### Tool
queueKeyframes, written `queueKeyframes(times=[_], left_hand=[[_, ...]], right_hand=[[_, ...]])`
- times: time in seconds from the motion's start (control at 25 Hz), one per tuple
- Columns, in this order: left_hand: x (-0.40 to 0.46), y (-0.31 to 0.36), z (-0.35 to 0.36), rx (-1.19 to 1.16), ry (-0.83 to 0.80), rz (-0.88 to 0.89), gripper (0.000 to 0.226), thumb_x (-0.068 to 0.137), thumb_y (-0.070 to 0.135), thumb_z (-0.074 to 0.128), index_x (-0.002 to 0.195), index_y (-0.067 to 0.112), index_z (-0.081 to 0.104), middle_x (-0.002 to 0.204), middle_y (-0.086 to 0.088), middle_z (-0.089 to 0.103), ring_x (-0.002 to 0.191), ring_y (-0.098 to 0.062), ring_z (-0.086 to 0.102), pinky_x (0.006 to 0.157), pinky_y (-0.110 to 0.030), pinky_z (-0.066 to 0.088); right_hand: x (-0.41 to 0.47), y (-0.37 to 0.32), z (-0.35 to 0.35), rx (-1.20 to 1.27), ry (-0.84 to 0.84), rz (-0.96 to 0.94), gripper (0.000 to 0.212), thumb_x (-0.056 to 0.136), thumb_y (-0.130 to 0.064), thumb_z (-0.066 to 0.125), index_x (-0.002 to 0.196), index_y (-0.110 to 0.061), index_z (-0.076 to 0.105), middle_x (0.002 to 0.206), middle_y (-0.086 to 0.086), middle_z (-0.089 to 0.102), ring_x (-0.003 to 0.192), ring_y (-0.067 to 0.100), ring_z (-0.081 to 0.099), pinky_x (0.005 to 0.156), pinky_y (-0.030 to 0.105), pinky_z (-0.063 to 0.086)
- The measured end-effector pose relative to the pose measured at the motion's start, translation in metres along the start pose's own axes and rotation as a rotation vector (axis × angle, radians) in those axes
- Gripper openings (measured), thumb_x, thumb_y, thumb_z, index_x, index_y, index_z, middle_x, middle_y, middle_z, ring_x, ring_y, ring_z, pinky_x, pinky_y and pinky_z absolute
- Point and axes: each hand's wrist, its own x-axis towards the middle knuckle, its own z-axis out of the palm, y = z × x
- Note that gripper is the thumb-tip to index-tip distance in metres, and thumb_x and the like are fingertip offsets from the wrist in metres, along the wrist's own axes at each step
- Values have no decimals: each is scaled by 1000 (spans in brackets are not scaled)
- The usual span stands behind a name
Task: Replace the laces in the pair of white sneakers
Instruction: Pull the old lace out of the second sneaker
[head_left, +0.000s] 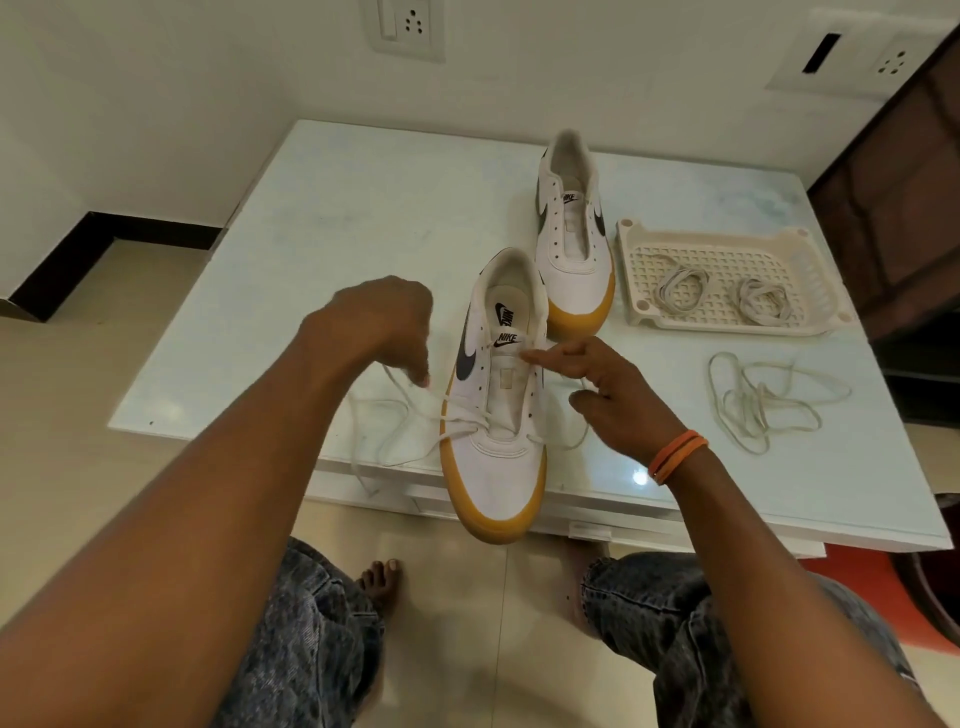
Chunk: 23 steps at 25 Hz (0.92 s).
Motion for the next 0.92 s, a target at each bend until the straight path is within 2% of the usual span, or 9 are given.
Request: queueKeyframes(times=[0.12,0.2,0.28,0.44,0.52,0.6,0.76,0.84,0.92], left_hand=[[-2,40,17,-98,-60,260,25,73,33,82,85,16,69,96,0,66,92,-18,62,82,-36,53],[-4,59,31,-68,-113,333,19,75,30,80,75,19,65,87,2,64,86,-17,62,81,-34,54],[-1,65,38,-54,-147,352,25,77,24,79,65,23,56,77,5,61,80,-16,61,82,-35,54],[3,65,38,-79,-200,375,16,79,23,78,74,21,63,75,9,61,82,-13,61,84,-31,53],[1,65,39,-81,-219,387,14,80,23,77,77,19,64,76,10,59,83,-13,60,82,-29,51],[1,65,39,-85,-237,392,17,80,22,77,73,21,62,75,10,59,82,-12,59,80,-27,50],[3,61,36,-95,-263,388,22,81,23,76,69,25,58,76,9,59,84,-14,60,77,-25,46],[3,62,37,-98,-258,382,19,81,23,76,72,23,59,77,7,60,86,-16,61,76,-25,46],[3,63,38,-96,-250,379,25,82,23,75,69,26,55,76,9,58,87,-15,60,77,-24,45]], right_hand=[[3,0,-23,322,258,176,50,84,8,57,118,-27,64,106,-2,67,99,3,60,86,15,47],[0,8,-38,433,480,410,27,86,0,59,100,-20,71,91,4,71,85,16,67,70,26,52],[-6,13,-45,319,462,626,9,89,-13,62,85,-15,69,88,12,73,77,24,68,61,31,54],[-9,5,-19,190,73,725,40,85,-50,65,86,-11,69,81,5,71,74,18,69,56,29,53],[-4,3,-1,34,-23,685,33,86,-43,67,80,-10,68,76,4,70,72,19,66,57,26,50],[-1,2,3,78,35,694,23,90,-28,65,76,-10,67,79,8,71,71,20,64,58,26,48],[-4,13,-35,787,442,837,24,97,-28,52,82,-16,67,81,1,69,77,17,63,66,31,46],[-5,27,-45,853,501,909,28,100,-30,47,83,-17,66,82,-2,67,81,17,61,65,33,45],[-7,33,-46,861,453,950,27,100,-28,46,87,-14,66,85,1,67,82,19,60,64,34,45]])
